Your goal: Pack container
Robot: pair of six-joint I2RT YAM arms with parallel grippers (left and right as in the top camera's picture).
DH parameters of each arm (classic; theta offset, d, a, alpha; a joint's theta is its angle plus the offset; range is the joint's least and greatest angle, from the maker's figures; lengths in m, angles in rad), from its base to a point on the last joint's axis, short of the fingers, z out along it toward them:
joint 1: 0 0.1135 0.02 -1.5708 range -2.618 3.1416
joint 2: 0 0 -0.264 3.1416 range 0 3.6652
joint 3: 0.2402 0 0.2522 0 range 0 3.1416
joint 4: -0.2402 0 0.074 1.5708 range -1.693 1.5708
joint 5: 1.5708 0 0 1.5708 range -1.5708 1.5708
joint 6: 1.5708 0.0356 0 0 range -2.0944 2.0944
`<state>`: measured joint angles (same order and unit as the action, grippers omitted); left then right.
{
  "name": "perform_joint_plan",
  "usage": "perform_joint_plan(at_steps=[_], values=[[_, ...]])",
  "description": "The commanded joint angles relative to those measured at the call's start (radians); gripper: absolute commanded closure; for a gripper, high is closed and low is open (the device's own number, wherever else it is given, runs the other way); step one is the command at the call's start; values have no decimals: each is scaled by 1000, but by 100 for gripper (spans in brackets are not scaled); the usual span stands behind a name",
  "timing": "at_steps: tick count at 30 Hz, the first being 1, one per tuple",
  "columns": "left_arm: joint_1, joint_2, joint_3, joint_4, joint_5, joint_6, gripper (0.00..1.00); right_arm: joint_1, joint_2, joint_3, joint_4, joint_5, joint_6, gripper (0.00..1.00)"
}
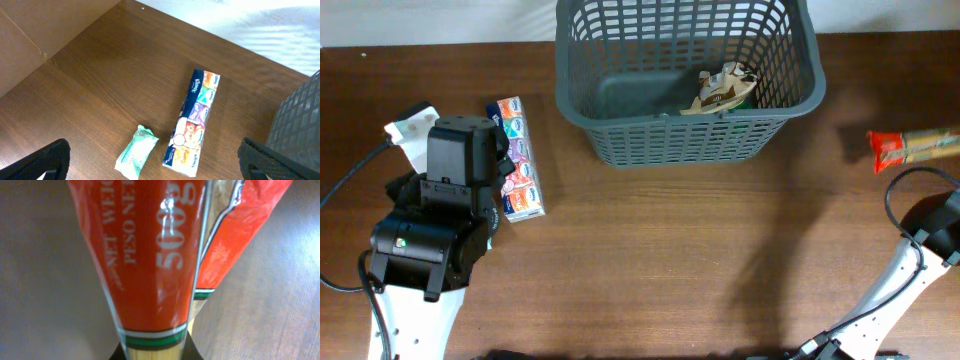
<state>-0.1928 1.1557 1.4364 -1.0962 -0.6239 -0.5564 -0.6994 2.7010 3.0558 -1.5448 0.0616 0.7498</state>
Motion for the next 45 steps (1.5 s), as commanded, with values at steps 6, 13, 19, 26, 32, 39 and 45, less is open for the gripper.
perform_joint_plan(at_steps=[6,13,19,26,32,39,45], values=[[6,-3,11,2,4,12,1,135,-446,85,35,-232,-180,96],[6,-3,11,2,4,12,1,330,-647,85,145,-360,-336,96],[6,-3,11,2,4,12,1,603,-705,84,173,-369,-511,96],[6,-3,11,2,4,12,1,803,-674,36,166,-362,-664,96],[6,-3,11,2,4,12,1,865,-614,-45,182,-299,-702,96],[6,-3,11,2,4,12,1,869,-533,-167,267,-293,-702,96],[6,-3,11,2,4,12,1,869,-519,-254,348,-293,-701,96]])
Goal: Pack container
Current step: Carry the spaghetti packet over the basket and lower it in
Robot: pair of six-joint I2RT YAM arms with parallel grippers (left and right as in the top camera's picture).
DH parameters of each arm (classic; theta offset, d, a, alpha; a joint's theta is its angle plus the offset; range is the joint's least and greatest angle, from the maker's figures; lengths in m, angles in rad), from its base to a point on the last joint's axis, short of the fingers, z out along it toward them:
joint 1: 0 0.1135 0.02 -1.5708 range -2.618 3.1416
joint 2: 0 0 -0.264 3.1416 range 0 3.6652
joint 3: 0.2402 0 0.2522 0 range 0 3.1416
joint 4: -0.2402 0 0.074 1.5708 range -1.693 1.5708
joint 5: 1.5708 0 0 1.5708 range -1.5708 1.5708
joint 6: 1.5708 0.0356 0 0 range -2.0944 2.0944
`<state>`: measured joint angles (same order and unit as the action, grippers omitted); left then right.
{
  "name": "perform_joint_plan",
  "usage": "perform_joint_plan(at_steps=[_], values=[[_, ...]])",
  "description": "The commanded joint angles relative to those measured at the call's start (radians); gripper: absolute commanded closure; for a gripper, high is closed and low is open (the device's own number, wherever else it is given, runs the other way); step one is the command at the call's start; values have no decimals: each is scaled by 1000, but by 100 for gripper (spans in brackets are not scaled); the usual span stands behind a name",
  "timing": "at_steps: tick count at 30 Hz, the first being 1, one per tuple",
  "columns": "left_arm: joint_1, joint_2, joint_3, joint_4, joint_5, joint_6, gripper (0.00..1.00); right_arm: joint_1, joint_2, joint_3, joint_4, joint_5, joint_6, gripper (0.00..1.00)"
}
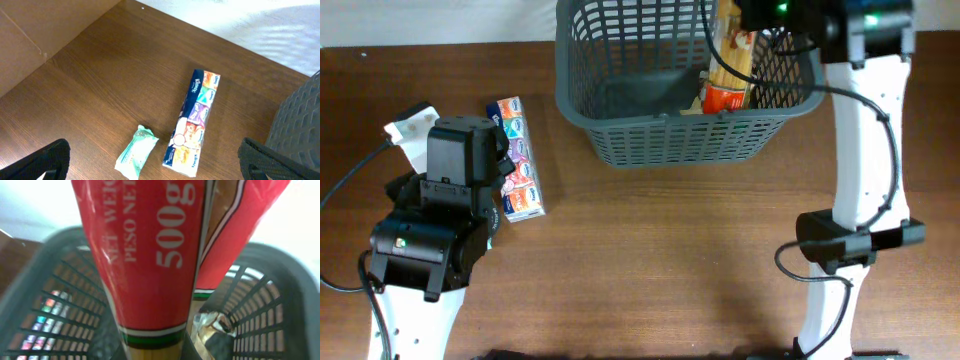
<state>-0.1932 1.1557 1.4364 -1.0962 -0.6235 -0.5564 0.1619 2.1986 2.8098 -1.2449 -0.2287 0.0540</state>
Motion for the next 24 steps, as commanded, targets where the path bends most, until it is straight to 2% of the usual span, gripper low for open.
perform_joint_plan(at_steps=[1,14,17,19,20,22,24], values=[[6,-3,11,2,4,12,0,7,-16,-14,53,-3,-5,96],[6,-3,11,2,4,12,1,7,35,-140,45,103,-5,96],[6,-3,11,2,4,12,1,7,49,-189,45,103,-1,89],[6,-3,11,2,4,12,1,7,52,-227,45,103,-1,70],[6,-3,11,2,4,12,1,7,52,-260,44,102,6,51],[6,-3,11,2,4,12,1,7,52,-284,36,103,6,28],[6,-3,11,2,4,12,1,7,52,-291,22,103,6,10]])
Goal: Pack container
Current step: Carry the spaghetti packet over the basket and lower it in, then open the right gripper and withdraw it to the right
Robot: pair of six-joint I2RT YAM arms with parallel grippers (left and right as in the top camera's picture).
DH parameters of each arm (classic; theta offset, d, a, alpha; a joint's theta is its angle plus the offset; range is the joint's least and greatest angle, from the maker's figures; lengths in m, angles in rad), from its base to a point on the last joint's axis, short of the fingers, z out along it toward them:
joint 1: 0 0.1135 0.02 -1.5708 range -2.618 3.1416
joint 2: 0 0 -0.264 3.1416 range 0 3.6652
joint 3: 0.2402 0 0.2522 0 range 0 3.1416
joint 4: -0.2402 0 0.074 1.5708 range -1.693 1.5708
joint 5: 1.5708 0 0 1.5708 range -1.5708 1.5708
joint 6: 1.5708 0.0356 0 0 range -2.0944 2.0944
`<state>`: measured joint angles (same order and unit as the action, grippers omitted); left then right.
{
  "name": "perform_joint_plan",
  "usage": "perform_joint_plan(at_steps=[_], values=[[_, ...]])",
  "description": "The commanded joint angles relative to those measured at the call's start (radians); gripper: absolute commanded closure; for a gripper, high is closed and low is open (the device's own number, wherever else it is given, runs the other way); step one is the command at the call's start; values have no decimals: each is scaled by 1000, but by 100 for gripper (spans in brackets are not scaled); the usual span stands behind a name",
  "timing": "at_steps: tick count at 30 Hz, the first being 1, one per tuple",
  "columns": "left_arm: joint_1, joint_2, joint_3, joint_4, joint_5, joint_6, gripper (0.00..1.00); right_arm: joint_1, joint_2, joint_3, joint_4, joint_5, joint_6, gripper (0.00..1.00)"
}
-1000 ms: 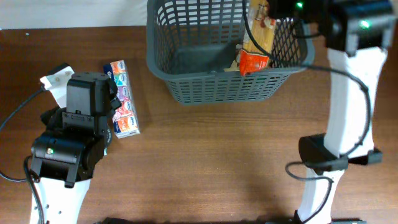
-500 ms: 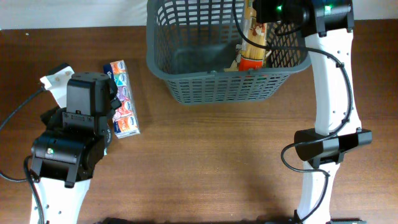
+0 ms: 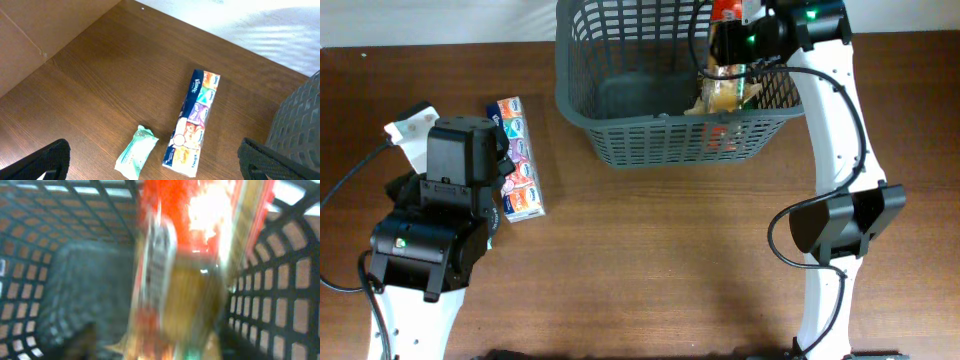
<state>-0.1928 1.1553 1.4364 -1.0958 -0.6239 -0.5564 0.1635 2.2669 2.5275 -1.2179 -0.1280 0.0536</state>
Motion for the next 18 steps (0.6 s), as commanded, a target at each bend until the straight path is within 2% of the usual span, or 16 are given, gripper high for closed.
perform_joint_plan(at_steps=[1,9,15,18], values=[[6,-3,11,2,4,12,1,6,-16,-9,-10,2,7,2],[6,-3,11,2,4,12,1,-7,-34,27,-8,2,38,1],[6,-3,11,2,4,12,1,-8,-66,212,-21,-61,60,1],[6,-3,11,2,4,12,1,-9,-98,359,-59,-2,64,1]])
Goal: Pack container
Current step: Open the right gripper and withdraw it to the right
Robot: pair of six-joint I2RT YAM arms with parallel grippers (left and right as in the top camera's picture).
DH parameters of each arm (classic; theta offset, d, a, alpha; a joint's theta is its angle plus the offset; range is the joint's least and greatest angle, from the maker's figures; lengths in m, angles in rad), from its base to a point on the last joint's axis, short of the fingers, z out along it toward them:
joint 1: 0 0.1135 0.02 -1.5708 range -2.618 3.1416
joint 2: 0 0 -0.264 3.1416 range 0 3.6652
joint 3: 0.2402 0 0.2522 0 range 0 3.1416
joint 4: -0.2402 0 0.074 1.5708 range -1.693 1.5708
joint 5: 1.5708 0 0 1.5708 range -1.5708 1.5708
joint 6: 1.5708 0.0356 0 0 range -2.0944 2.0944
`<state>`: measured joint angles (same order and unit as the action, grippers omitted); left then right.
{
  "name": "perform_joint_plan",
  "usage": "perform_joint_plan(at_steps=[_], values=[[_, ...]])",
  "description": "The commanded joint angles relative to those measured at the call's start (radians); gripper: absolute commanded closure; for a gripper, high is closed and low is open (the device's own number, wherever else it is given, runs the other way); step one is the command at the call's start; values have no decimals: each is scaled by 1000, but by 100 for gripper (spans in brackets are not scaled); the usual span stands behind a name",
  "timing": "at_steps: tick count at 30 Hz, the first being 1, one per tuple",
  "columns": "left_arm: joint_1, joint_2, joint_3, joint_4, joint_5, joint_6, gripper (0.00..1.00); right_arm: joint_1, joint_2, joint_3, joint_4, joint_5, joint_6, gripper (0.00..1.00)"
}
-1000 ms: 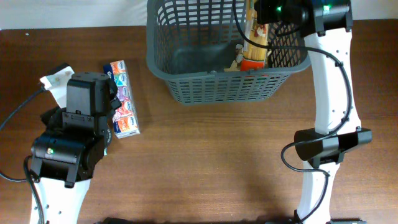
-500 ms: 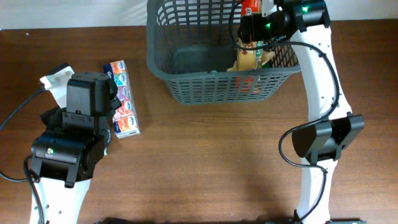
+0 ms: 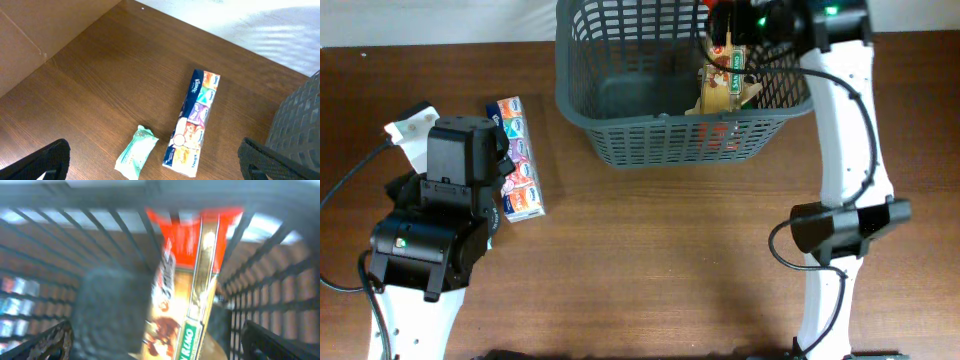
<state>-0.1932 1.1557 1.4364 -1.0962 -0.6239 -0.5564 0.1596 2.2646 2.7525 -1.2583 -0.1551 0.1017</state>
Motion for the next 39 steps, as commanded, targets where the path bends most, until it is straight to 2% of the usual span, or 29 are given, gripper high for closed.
perform_joint_plan(at_steps=[1,3,7,12,14,17,26,35,39], values=[[6,-3,11,2,4,12,1,-13,-123,229,-65,156,39,1],[6,-3,11,2,4,12,1,-64,-182,351,-178,352,39,1],[6,-3,11,2,4,12,0,-171,-256,360,-247,453,146,1],[6,-3,11,2,4,12,1,-341,-276,359,-382,612,400,1],[6,-3,11,2,4,12,1,-413,-269,352,-441,625,500,1],[6,-3,11,2,4,12,1,-497,-268,294,-440,514,493,1],[6,-3,11,4,5,12,1,-615,-243,-42,-409,486,569,1],[6,-3,11,6,37,12,1,-620,-211,-417,-326,480,557,1],[6,-3,11,3,65,12,1,-620,-211,-517,-293,480,534,1]])
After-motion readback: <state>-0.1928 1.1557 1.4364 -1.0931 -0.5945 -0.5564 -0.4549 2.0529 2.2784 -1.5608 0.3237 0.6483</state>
